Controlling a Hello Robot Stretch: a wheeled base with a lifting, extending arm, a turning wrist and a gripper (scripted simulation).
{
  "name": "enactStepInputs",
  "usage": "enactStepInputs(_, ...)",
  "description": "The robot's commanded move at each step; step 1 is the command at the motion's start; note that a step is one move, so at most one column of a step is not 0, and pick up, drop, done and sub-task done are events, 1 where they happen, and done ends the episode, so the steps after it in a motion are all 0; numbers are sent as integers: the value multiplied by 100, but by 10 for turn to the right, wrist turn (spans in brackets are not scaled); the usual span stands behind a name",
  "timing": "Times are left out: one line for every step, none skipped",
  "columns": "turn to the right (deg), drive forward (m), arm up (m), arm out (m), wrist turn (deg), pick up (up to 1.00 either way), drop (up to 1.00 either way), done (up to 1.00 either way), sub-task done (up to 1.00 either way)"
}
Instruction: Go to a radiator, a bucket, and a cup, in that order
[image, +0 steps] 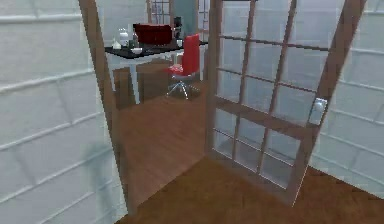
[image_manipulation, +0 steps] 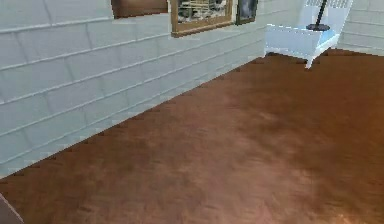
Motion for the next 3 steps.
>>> enactStepInputs(0, 100, 0, 0, 0, 0, 0, 0, 0)
enactStepInputs(-390, 0, 0, 0, 0, 0, 0, 0, 0)
enactStepInputs(0, 30, 0, 0, 0, 0, 0, 0, 0)
